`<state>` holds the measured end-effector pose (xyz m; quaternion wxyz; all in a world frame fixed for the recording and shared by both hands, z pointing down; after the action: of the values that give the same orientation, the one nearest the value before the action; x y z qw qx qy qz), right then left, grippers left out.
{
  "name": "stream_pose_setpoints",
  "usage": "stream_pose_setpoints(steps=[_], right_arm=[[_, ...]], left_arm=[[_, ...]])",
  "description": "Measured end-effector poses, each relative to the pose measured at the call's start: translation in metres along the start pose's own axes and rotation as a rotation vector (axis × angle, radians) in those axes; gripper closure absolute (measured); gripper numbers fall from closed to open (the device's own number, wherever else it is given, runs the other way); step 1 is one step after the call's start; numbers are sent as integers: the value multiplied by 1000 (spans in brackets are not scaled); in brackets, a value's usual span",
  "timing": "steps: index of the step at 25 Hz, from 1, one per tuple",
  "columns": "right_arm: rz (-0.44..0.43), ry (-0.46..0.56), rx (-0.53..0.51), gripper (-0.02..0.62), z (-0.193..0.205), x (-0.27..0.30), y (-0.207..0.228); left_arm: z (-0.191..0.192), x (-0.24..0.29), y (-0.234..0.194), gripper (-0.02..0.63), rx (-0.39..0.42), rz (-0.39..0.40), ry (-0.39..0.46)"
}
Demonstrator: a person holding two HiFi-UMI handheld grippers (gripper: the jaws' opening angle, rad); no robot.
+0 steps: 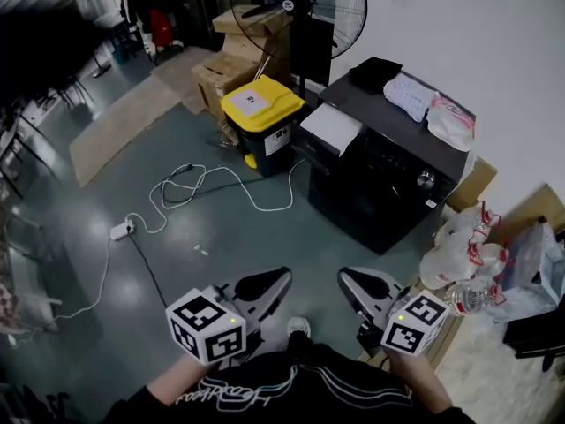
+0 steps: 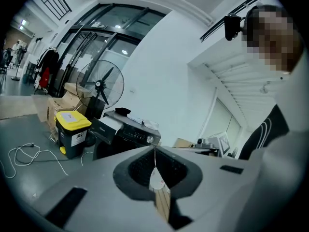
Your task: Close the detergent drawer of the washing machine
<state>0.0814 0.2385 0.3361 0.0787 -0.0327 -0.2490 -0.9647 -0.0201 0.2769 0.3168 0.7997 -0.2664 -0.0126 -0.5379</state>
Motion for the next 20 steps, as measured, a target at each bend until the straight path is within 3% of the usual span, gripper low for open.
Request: stream_pose_setpoints(steps=[7, 10, 15, 20], right_arm=[[-8, -2, 5, 569, -32, 20, 74], [-19, 16, -4, 569, -45, 22, 98], [-27, 27, -2, 569, -62, 23, 121], [1, 37, -20, 569, -73, 19, 140]], left_arm=[[-32, 73, -38, 578, -13, -29, -30], [-45, 96, -41, 580, 19, -37, -30], [-62, 123, -41, 578, 71, -44, -38], [-68, 150, -51, 579, 69, -54, -55]])
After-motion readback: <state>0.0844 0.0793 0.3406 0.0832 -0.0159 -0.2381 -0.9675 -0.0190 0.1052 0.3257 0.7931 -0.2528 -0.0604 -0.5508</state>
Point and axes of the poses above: the fingertips, and each gripper's own axes: x forward along the fingers, y to its right, z out of its underside, the point moved 1 cm from there along -x, backward along the fingers, and after that the axes turned 8 degrees about -z, right-handed, at the moved point
